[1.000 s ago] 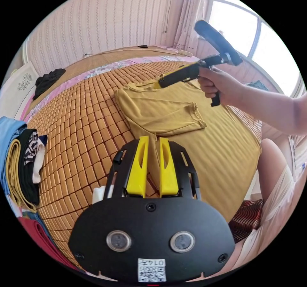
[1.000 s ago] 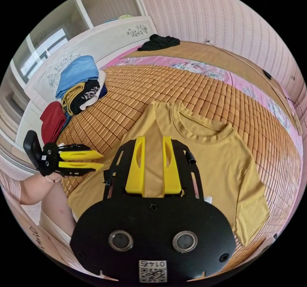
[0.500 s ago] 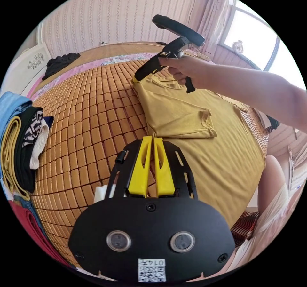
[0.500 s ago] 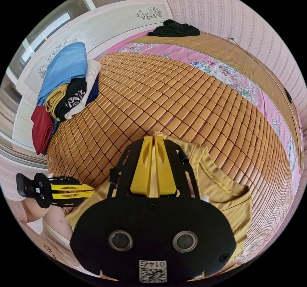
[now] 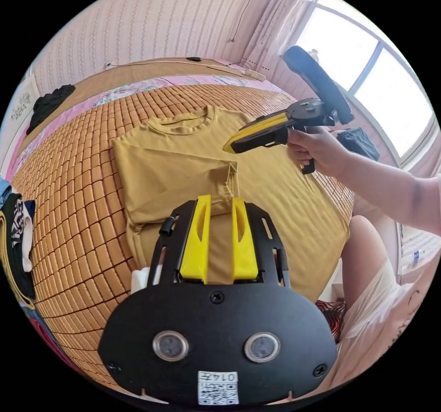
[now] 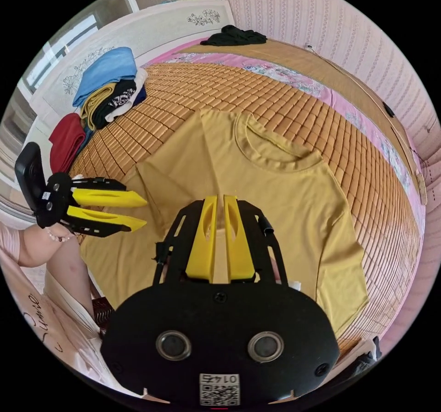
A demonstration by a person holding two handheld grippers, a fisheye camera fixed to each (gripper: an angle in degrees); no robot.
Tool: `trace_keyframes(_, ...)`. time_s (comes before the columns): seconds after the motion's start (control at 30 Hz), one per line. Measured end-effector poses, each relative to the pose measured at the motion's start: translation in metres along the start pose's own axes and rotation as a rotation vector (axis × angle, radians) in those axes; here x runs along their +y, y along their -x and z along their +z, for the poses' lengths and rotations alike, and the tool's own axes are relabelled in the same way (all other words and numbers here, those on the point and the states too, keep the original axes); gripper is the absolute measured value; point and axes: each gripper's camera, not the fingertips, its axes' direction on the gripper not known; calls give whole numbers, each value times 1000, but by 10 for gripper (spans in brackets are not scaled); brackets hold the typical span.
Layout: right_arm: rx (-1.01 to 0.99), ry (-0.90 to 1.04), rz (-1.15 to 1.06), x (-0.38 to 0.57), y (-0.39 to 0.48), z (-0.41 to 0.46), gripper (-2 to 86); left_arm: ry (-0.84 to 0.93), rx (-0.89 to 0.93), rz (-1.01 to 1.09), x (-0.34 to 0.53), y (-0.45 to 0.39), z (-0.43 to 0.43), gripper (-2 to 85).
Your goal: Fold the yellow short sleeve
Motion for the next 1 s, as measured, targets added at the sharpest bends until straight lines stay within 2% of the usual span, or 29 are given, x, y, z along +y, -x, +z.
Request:
trace_keyframes(0.1,-27,26,59,20,-11,3,9,92,-14,-1,-16,-10,31,68)
trace_keyframes(0.47,-54,-15,104,47,-28,-14,9,175,8,45,-27,-19,35,47)
trace_keyframes(0.67,-73,-27,119,59,-38,-32,8,176,18,71,-38,-29,28,55)
trace_keyframes(0.87,-109,-50,156,73,-52,-49,9,71,4,71,-68,-43,27,57)
trace_keyframes(1.0,-101,-48,144,81,-56,-62,13,237,32,93,-76,-52,65,66)
